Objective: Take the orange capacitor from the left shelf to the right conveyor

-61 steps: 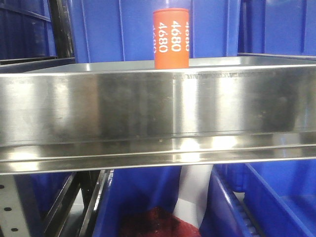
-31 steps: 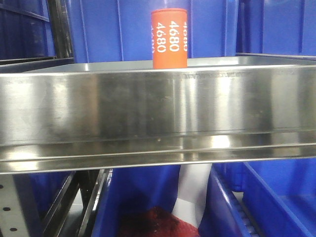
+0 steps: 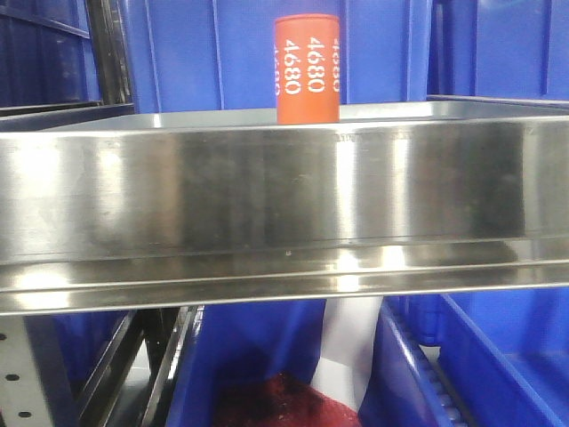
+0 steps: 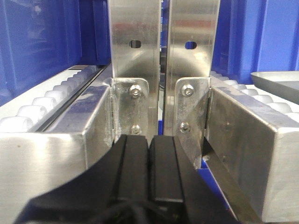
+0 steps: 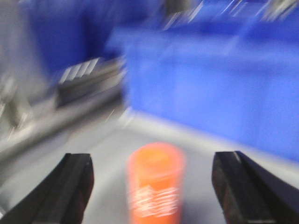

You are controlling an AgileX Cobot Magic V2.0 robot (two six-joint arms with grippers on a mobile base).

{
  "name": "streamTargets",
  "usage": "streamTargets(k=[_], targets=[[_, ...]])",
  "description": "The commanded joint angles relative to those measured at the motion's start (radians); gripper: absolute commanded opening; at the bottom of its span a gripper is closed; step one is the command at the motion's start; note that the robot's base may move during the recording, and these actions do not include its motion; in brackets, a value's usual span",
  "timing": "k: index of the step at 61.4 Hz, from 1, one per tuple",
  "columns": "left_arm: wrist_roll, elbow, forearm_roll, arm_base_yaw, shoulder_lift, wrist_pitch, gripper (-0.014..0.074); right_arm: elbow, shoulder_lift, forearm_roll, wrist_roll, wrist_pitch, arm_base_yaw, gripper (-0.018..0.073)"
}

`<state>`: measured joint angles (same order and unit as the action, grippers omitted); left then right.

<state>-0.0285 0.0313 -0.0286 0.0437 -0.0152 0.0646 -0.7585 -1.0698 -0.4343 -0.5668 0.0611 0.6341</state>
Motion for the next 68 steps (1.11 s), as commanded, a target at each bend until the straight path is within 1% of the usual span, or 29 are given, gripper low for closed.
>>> streamTargets(k=[1,11,19,31,43,48,53,59,63,68], targets=[[0.004,0.026,-0.006,0.005,-0.01,-0.09,-0.0125,-0.042,-0.042,-0.01,-0.002,0.098,0.009,0.0627],[0.004,0.026,-0.006,0.005,-0.01,-0.09,-0.0125,-0.042,-0.142,-0.005,-0.005,0.151,0.009,0.0627],[0.004,0.026,-0.006,0.005,-0.01,-0.09,-0.0125,-0.042,-0.207,0.026,-0.005,0.205,0.006,0.0627],[0.004,0.026,-0.006,0.005,-0.01,-0.09,-0.0125,-0.042,-0.297,0.03,-0.005,0.267,-0.037,0.0627],[0.004,0.026,-0.006,0.005,-0.01,-0.09,-0.0125,-0.042,-0.332,0.03,-0.004,0.33,-0.07,0.0627],[0.004,0.026,-0.006,0.005,-0.01,-0.09,-0.0125,-0.042,-0.344,0.03,-0.003,0.341,-0.082,0.0606],[0.004,0.026,-0.006,0.005,-0.01,-0.09,-0.0125,-0.042,-0.363,0.03,-0.003,0.355,-0.094,0.0559],[0.004,0.026,-0.006,0.005,-0.01,-0.09,-0.0125,-0.042,-0.386,0.03,-0.003,0.401,-0.104,0.0447],[0.004,0.026,-0.006,0.005,-0.01,-0.09,-0.0125,-0.042,-0.395,0.03,-0.003,0.444,-0.104,0.0337],[0.004,0.026,-0.006,0.005,-0.01,-0.09,-0.0125,-0.042,-0.395,0.03,-0.003,0.493,-0.104,0.0168]])
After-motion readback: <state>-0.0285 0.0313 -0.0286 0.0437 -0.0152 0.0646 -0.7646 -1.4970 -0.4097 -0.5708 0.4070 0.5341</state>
